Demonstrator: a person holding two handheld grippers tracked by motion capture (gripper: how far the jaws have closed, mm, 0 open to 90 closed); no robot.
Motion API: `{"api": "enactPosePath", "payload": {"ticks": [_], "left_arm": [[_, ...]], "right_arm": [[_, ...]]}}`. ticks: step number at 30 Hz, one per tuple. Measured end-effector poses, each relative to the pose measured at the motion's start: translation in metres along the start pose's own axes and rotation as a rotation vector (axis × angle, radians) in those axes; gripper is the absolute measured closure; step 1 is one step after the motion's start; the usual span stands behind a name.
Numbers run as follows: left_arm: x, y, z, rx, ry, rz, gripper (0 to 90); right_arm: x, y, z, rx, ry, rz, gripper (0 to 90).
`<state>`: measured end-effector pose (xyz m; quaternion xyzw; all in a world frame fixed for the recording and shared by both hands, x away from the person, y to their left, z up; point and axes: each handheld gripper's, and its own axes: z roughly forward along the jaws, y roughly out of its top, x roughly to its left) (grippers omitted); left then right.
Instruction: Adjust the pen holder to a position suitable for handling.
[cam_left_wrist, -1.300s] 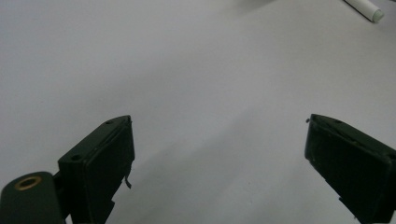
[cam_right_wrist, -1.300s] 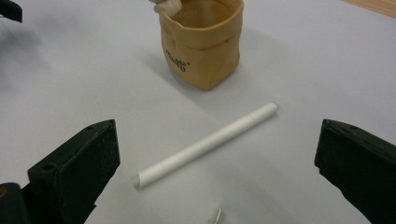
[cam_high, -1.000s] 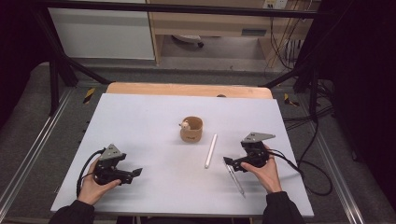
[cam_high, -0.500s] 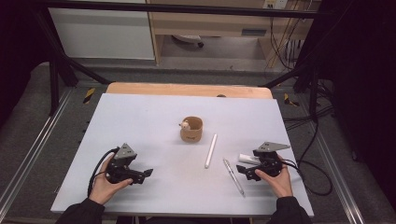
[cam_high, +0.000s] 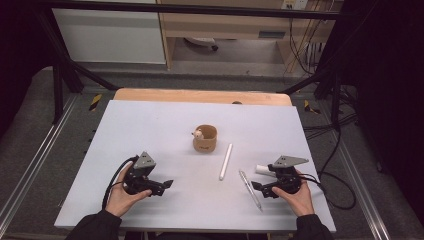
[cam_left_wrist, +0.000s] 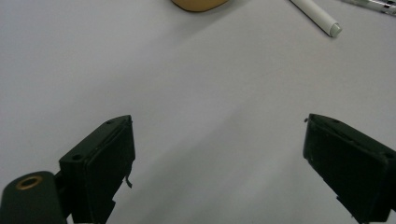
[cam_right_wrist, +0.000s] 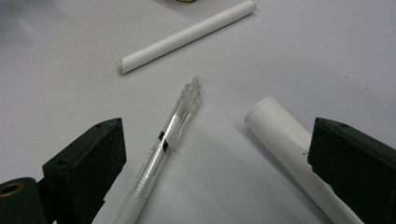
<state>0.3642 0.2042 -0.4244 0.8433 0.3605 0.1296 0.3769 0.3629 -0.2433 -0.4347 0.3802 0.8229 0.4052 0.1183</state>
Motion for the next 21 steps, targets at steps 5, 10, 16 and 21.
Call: {"api": "enactPosePath", "payload": {"ticks": [5, 10, 16, 21], "left_arm": [[0.004, -0.005, -0.003, 0.0, 0.01, -0.005, 8.9], [0.012, -0.011, -0.009, -0.008, 0.018, -0.023, 8.9], [0.019, -0.018, -0.015, -0.02, 0.027, -0.036, 9.0], [0.023, -0.022, -0.02, -0.032, 0.034, -0.038, 9.0]], "right_arm": [[0.011, 0.001, -0.001, 0.014, -0.034, 0.026, 4.7], [0.023, -0.001, -0.003, 0.037, -0.061, 0.033, 5.9], [0.03, -0.007, -0.004, 0.061, -0.081, 0.048, 9.4], [0.036, -0.011, -0.003, 0.072, -0.083, 0.062, 12.1]]}}
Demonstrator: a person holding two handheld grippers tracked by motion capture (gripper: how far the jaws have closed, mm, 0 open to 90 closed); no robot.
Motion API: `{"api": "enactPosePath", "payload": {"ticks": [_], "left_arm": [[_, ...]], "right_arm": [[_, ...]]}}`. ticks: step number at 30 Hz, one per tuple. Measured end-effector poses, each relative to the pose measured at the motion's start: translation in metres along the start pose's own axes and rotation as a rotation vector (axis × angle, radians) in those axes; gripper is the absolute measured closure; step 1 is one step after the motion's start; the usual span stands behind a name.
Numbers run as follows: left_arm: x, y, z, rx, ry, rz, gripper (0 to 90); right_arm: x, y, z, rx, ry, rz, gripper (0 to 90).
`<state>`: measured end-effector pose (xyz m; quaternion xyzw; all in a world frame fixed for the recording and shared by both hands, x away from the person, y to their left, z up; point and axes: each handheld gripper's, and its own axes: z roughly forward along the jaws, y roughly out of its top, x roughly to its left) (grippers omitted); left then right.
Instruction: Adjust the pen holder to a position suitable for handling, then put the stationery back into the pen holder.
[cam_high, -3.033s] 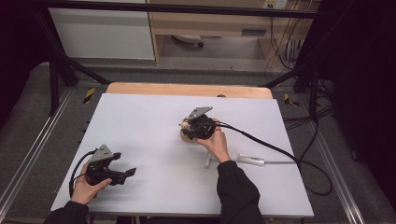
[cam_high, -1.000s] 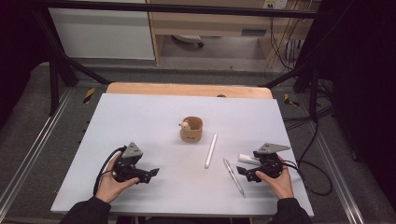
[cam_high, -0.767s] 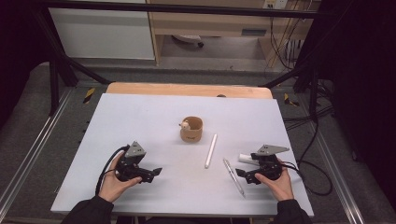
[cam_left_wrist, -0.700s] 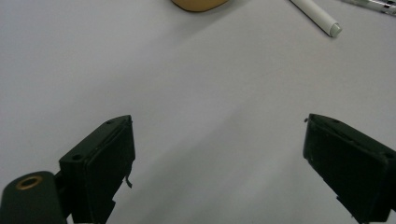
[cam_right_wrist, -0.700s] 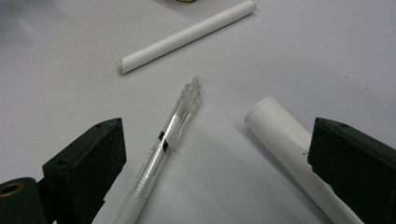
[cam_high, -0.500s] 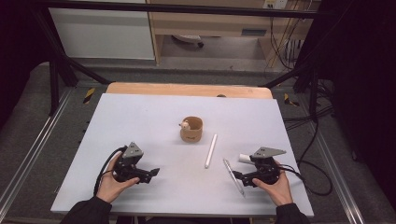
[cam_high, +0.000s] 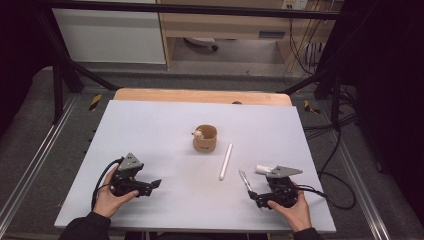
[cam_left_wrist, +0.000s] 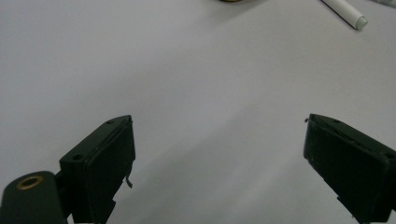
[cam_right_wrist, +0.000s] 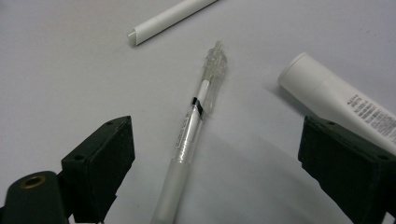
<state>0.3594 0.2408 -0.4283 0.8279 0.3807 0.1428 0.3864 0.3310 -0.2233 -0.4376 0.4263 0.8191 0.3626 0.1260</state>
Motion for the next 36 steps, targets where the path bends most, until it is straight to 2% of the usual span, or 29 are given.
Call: {"api": "enactPosePath", "payload": {"ticks": [3, 8, 14, 20, 24, 30, 36], "left_arm": [[0.002, -0.002, -0.003, -0.003, 0.007, -0.007, 9.0], [0.007, -0.006, -0.006, -0.009, 0.009, -0.019, 9.0], [0.008, -0.008, -0.008, -0.015, 0.005, -0.023, 9.0], [0.009, -0.01, -0.009, -0.019, 0.002, -0.034, 9.1], [0.009, -0.01, -0.009, -0.018, -0.001, -0.036, 9.1], [0.008, -0.01, -0.008, -0.015, 0.0, -0.037, 9.1], [0.008, -0.011, -0.009, -0.018, 0.002, -0.039, 9.1]], "right_arm": [[0.002, -0.001, 0.0, 0.004, 0.002, 0.01, 15.9], [0.006, -0.004, -0.001, 0.018, -0.021, 0.018, 27.8], [0.017, -0.005, 0.002, 0.034, -0.061, -0.016, 41.5], [0.023, -0.006, 0.004, 0.037, -0.062, 0.003, 57.5], [0.025, -0.008, 0.004, 0.04, -0.043, 0.019, 65.8], [0.026, -0.012, 0.004, 0.061, -0.062, 0.015, 71.4], [0.027, -0.013, 0.004, 0.056, -0.078, 0.013, 74.3]]}}
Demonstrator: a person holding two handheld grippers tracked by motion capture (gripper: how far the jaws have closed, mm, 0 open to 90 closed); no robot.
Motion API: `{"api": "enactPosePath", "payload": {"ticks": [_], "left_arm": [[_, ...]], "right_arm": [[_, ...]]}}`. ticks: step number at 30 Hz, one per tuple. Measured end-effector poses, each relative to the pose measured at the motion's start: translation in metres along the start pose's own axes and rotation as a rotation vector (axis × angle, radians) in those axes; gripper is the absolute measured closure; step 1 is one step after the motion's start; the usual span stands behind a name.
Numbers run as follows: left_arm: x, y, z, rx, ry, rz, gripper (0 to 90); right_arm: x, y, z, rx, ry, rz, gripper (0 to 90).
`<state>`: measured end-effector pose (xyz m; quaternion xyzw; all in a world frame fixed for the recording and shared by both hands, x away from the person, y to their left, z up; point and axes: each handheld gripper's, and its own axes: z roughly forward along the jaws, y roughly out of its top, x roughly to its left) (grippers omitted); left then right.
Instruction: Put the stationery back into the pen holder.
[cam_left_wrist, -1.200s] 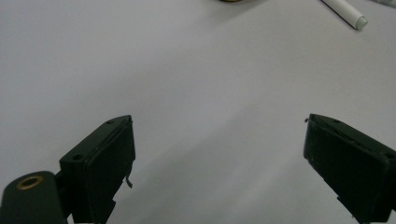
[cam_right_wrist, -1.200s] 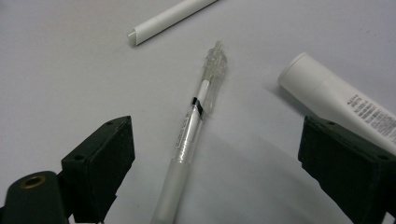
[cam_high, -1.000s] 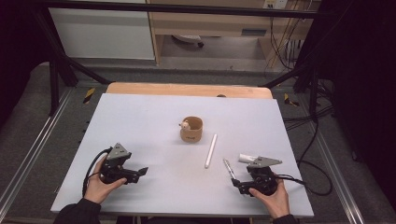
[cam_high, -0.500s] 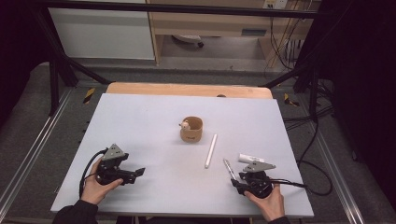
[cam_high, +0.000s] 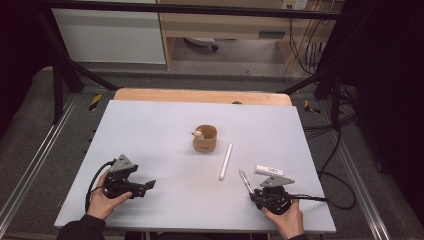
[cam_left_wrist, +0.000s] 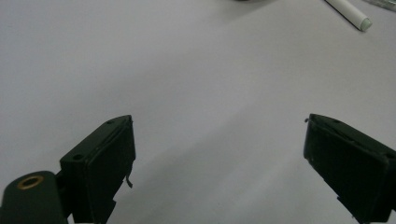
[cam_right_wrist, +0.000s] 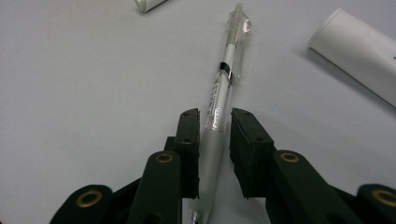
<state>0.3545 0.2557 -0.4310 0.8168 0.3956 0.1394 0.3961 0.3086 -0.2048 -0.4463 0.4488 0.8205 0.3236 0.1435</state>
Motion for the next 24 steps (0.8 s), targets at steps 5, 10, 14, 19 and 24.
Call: {"api": "enactPosePath", "payload": {"ticks": [5, 10, 14, 19, 24], "left_arm": [[-0.0004, -0.0002, 0.0001, 0.0, 0.0, 0.0, 9.1], [-0.0007, -0.0001, 0.0001, 0.0, -0.002, 0.003, 9.1], [-0.0009, 0.0, 0.0001, -0.001, -0.003, 0.005, 9.1], [-0.0011, 0.0, 0.0002, -0.001, -0.005, 0.006, 9.1], [-0.0014, 0.0002, 0.0001, -0.002, -0.008, 0.009, 9.1]], "right_arm": [[0.0009, -0.0003, -0.0007, 0.005, -0.004, 0.026, 77.3], [0.0009, -0.0001, -0.001, 0.007, -0.001, 0.043, 78.7], [0.0014, 0.0002, -0.0013, 0.009, 0.008, 0.067, 79.8], [0.0006, 0.0004, -0.0014, 0.008, 0.008, 0.06, 80.1], [-0.0014, 0.0017, -0.0038, 0.008, 0.01, 0.049, 80.3]]}}
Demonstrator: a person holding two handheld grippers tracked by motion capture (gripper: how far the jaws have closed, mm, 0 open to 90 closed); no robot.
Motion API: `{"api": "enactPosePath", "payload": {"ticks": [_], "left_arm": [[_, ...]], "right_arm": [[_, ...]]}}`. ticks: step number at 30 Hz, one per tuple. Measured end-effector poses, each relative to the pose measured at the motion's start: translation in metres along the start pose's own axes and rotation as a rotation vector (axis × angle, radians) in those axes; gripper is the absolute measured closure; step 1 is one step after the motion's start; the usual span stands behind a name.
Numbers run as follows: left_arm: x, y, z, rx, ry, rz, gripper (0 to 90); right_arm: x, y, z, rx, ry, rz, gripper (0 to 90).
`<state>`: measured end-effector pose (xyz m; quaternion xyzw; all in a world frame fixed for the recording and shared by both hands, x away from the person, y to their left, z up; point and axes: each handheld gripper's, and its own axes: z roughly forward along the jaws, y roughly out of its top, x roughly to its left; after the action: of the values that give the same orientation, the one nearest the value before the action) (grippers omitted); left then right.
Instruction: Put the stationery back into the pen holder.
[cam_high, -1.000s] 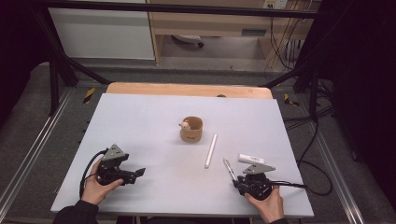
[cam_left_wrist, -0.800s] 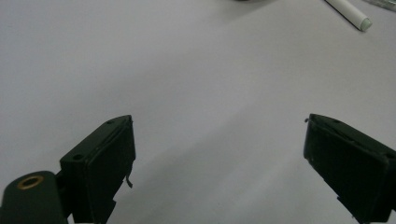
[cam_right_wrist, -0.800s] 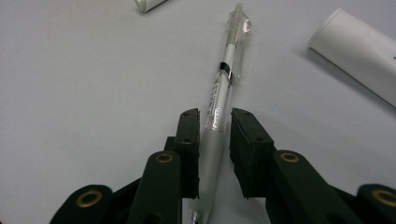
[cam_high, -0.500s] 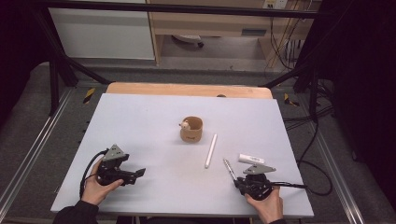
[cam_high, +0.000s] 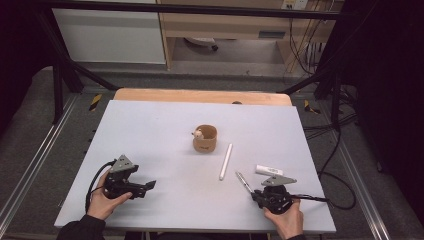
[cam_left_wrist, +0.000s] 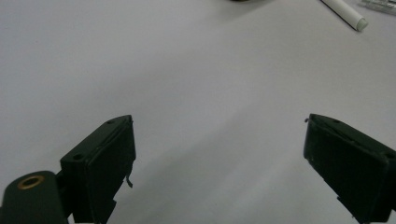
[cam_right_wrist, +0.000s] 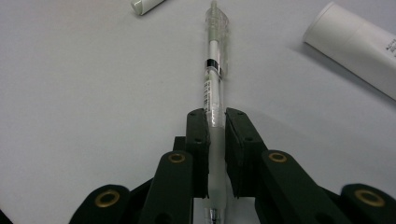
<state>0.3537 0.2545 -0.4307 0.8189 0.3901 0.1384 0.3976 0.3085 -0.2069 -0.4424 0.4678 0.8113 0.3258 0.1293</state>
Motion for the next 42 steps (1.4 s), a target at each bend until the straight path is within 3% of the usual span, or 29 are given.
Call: {"api": "enactPosePath", "payload": {"ticks": [9, 14, 24, 32, 42], "left_arm": [[-0.003, 0.001, 0.001, 0.002, -0.007, 0.008, 9.1], [-0.006, 0.002, 0.003, 0.013, -0.01, 0.028, 8.9], [-0.014, 0.008, 0.008, 0.027, -0.013, 0.068, 8.9], [-0.025, 0.016, 0.014, 0.04, -0.02, 0.126, 8.4], [-0.039, 0.028, 0.021, 0.05, -0.015, 0.236, 8.4]], "right_arm": [[-0.007, 0.008, -0.008, -0.045, 0.041, -0.012, 80.3], [-0.013, 0.016, -0.012, -0.081, 0.085, -0.055, 80.3], [-0.013, 0.04, -0.01, -0.099, 0.183, -0.139, 80.3], [-0.004, 0.066, -0.004, -0.088, 0.264, -0.214, 80.3], [0.008, 0.092, 0.005, -0.071, 0.311, -0.287, 80.3]]}}
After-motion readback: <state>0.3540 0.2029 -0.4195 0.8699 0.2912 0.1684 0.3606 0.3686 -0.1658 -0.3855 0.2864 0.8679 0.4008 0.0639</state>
